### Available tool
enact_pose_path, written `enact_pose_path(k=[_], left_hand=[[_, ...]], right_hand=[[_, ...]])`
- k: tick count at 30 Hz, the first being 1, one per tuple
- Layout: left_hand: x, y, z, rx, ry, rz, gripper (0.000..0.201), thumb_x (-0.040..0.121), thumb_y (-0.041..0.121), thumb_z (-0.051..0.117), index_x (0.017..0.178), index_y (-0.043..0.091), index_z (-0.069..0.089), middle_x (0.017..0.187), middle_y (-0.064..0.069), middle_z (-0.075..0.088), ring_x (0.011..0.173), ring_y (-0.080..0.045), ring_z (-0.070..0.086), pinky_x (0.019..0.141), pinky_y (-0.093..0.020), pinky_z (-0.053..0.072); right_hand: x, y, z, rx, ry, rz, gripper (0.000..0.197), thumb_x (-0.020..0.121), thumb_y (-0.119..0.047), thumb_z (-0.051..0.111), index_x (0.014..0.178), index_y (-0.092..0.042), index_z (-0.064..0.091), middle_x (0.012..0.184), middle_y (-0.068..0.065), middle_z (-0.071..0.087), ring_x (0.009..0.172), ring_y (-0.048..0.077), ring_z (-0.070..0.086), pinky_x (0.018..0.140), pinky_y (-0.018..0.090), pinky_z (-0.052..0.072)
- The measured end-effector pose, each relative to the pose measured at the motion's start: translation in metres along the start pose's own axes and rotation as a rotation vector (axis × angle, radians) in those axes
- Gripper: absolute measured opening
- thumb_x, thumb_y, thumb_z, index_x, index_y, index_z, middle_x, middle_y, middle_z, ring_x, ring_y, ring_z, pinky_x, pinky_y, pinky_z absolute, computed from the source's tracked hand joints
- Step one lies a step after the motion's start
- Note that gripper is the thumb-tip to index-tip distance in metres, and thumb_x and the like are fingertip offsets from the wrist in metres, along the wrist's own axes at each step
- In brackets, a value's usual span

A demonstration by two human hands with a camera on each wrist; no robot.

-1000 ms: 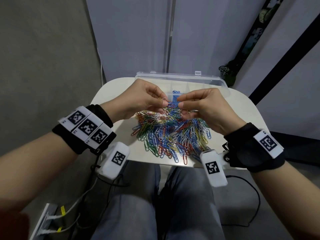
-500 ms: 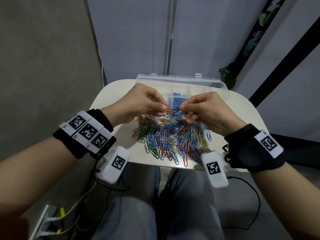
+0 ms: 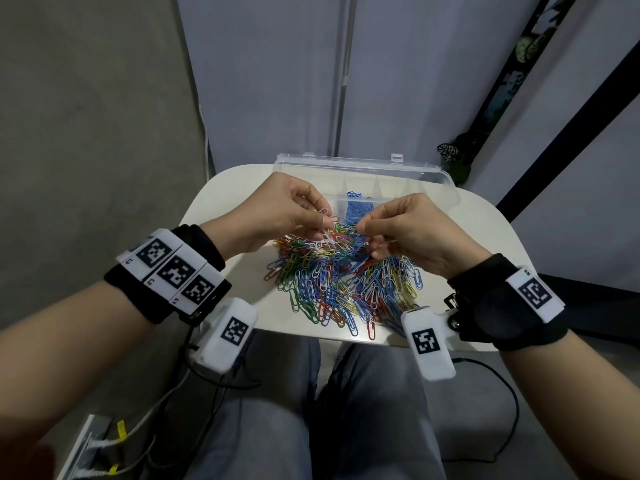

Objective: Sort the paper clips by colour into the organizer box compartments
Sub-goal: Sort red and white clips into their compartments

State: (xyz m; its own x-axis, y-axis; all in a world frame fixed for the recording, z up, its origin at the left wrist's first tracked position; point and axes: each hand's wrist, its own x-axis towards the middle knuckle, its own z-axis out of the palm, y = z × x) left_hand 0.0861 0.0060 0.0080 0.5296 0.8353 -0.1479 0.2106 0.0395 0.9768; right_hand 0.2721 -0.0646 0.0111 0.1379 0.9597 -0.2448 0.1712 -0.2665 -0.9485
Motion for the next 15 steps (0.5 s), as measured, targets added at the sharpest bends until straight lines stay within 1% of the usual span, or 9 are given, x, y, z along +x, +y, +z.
enact_pose_path(k=[2, 3, 6, 7, 9, 11, 13, 15], left_hand=[[-0.001, -0.002, -0.003, -0.001, 0.006, -0.002, 0.013, 0.075, -0.009, 0.073, 0.084, -0.006, 0.064, 0.076, -0.023, 0.065, 0.061, -0.025, 0.065, 0.064, -0.03, 0.06], [-0.001, -0.003, -0.004, 0.001, 0.008, -0.005, 0.013, 0.075, -0.009, 0.073, 0.084, -0.006, 0.064, 0.077, -0.023, 0.066, 0.063, -0.026, 0.066, 0.063, -0.03, 0.06], [-0.001, -0.006, -0.006, 0.006, -0.004, -0.016, 0.012, 0.075, -0.009, 0.072, 0.084, -0.005, 0.066, 0.074, -0.019, 0.067, 0.061, -0.022, 0.066, 0.06, -0.026, 0.059], [-0.002, -0.007, -0.006, 0.002, -0.01, -0.017, 0.011, 0.076, -0.009, 0.072, 0.084, -0.005, 0.066, 0.073, -0.017, 0.067, 0.061, -0.021, 0.066, 0.059, -0.025, 0.059], [-0.001, -0.007, -0.007, -0.009, -0.012, -0.02, 0.012, 0.076, -0.009, 0.072, 0.087, -0.008, 0.066, 0.073, -0.017, 0.068, 0.063, -0.023, 0.067, 0.059, -0.024, 0.058], [-0.001, -0.005, -0.006, -0.026, -0.009, -0.02, 0.016, 0.076, -0.01, 0.071, 0.091, -0.012, 0.065, 0.074, -0.018, 0.068, 0.064, -0.024, 0.068, 0.06, -0.025, 0.059], [-0.002, -0.004, -0.005, -0.053, -0.007, -0.017, 0.018, 0.077, -0.012, 0.07, 0.093, -0.016, 0.063, 0.071, -0.017, 0.067, 0.059, -0.021, 0.067, 0.06, -0.024, 0.059], [-0.002, -0.004, -0.005, -0.073, -0.007, -0.015, 0.019, 0.077, -0.013, 0.069, 0.094, -0.016, 0.062, 0.07, -0.016, 0.067, 0.057, -0.019, 0.067, 0.06, -0.024, 0.059]], right_hand=[[0.0, 0.0, -0.004, -0.059, 0.023, -0.027, 0.005, 0.081, 0.005, 0.069, 0.076, 0.005, 0.068, 0.057, 0.012, 0.056, 0.048, 0.015, 0.051, 0.044, 0.022, 0.05], [0.0, -0.001, -0.006, -0.096, 0.036, -0.046, 0.005, 0.081, 0.005, 0.069, 0.076, 0.005, 0.068, 0.056, 0.012, 0.056, 0.045, 0.014, 0.051, 0.044, 0.022, 0.05], [0.001, -0.006, -0.009, -0.2, 0.083, -0.12, 0.006, 0.081, 0.005, 0.069, 0.079, 0.01, 0.068, 0.057, 0.014, 0.055, 0.039, 0.011, 0.049, 0.043, 0.022, 0.049], [0.002, -0.009, -0.01, -0.223, 0.115, -0.151, 0.006, 0.081, 0.005, 0.07, 0.078, 0.01, 0.068, 0.055, 0.013, 0.056, 0.038, 0.01, 0.048, 0.042, 0.022, 0.048], [0.009, -0.016, -0.013, -0.27, 0.211, -0.225, 0.007, 0.08, 0.002, 0.071, 0.074, 0.003, 0.07, 0.048, 0.003, 0.057, 0.037, 0.009, 0.046, 0.04, 0.022, 0.045], [0.021, -0.024, -0.016, -0.343, 0.334, -0.305, 0.01, 0.078, -0.003, 0.074, 0.069, -0.005, 0.071, 0.045, -0.006, 0.057, 0.037, 0.004, 0.042, 0.041, 0.019, 0.038], [0.034, -0.033, -0.018, -0.418, 0.428, -0.367, 0.009, 0.076, -0.008, 0.075, 0.068, -0.009, 0.072, 0.049, -0.005, 0.058, 0.038, 0.001, 0.041, 0.044, 0.015, 0.035], [0.046, -0.038, -0.018, -0.471, 0.46, -0.383, 0.007, 0.075, -0.009, 0.074, 0.069, -0.008, 0.073, 0.055, 0.001, 0.061, 0.043, 0.001, 0.044, 0.048, 0.016, 0.036]])
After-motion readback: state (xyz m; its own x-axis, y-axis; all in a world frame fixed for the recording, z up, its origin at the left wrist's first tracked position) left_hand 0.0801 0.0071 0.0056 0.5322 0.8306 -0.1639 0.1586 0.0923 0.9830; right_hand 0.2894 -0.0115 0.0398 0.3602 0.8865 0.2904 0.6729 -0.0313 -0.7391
